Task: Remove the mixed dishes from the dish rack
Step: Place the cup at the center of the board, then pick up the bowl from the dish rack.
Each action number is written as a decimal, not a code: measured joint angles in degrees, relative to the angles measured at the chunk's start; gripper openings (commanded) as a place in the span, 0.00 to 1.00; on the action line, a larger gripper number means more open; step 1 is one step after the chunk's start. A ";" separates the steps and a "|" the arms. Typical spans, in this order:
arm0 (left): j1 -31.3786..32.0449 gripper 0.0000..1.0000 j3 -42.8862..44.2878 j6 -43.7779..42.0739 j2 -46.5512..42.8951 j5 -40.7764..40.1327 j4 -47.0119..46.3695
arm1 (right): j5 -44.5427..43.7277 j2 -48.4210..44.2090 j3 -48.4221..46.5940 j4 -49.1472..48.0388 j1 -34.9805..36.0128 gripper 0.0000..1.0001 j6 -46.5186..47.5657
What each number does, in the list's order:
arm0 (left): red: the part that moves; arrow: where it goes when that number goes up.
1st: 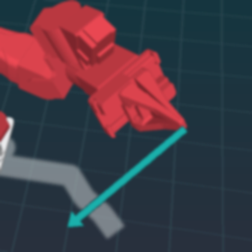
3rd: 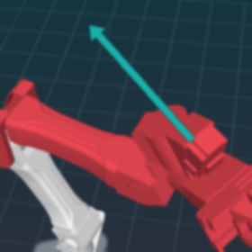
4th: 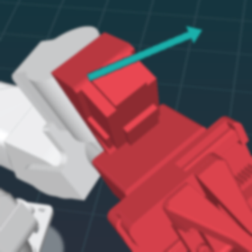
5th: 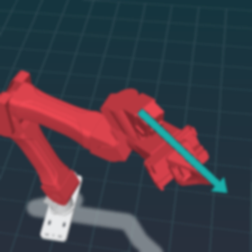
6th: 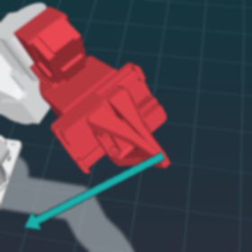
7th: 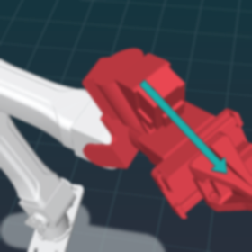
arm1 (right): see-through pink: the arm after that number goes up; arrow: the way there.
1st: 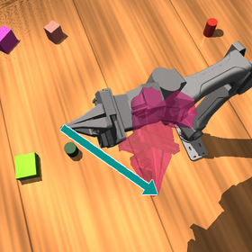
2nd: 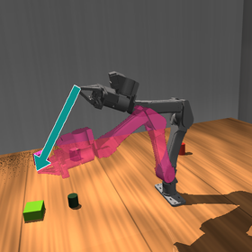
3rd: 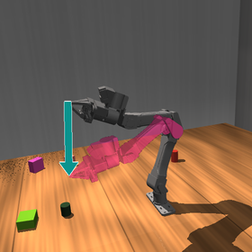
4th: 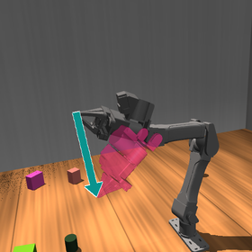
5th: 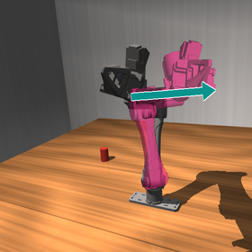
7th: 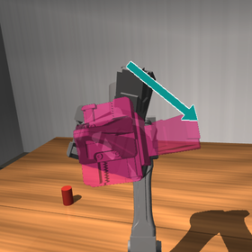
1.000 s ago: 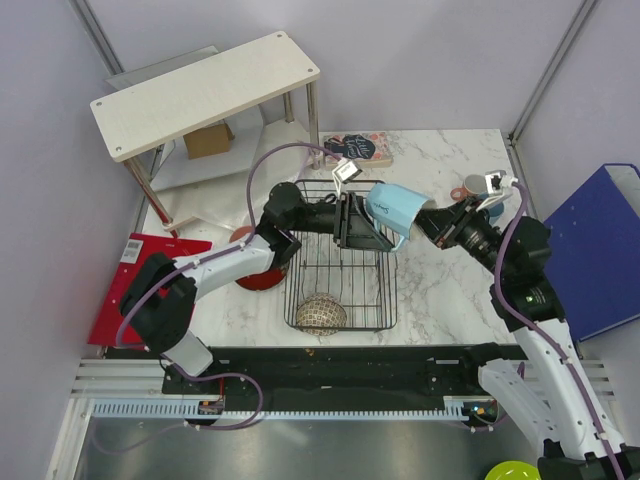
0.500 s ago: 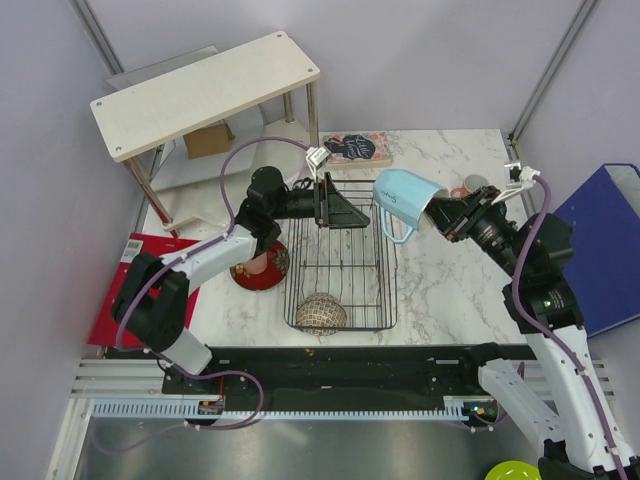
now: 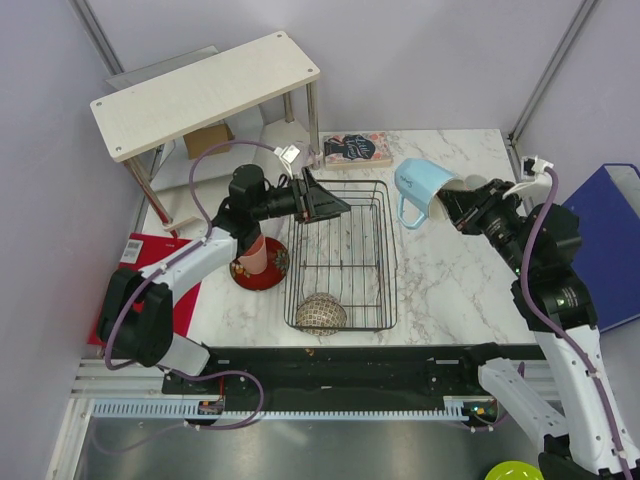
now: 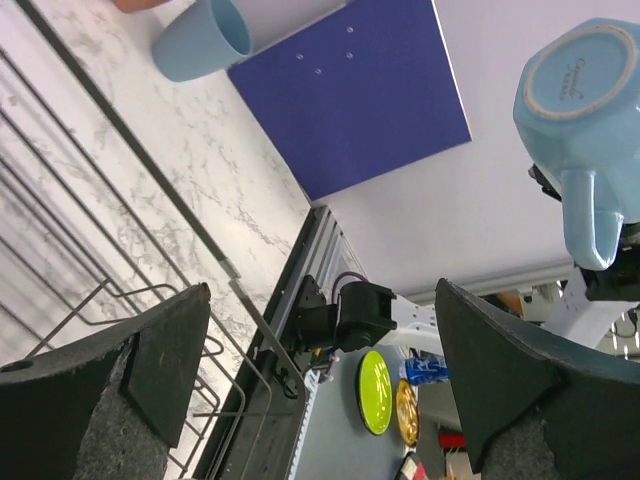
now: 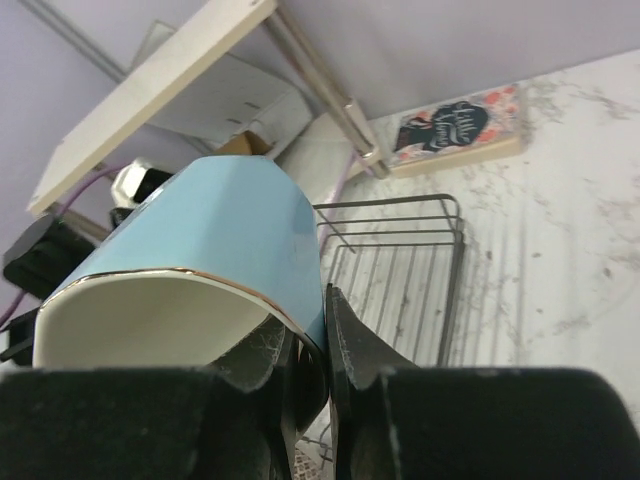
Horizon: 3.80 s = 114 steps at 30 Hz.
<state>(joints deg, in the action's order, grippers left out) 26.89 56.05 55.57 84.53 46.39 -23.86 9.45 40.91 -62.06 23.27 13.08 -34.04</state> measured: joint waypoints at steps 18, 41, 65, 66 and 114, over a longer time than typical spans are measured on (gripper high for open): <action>-5.16 0.99 -9.92 3.26 -10.80 -7.34 1.31 | -25.66 14.05 -7.50 17.16 0.04 0.00 0.15; -5.16 0.99 -12.13 -4.46 -23.69 -19.15 25.55 | -22.25 45.24 -16.06 24.39 -10.84 0.00 -2.23; -4.90 0.99 -13.33 -6.47 -23.54 -19.32 31.01 | -20.09 62.82 -19.50 27.02 -13.99 0.09 0.02; -4.90 0.99 -13.33 -6.58 -23.52 -19.32 31.10 | -19.96 63.01 -19.76 26.95 -14.14 0.13 0.04; 21.73 0.99 -3.91 -30.71 -19.10 -42.80 45.42 | 8.85 -3.50 21.59 -3.82 2.08 0.62 4.35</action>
<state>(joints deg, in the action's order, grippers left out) 48.62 52.14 24.86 65.43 3.60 21.56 18.31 37.41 -40.47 19.44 15.16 -29.69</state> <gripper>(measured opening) 0.993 0.622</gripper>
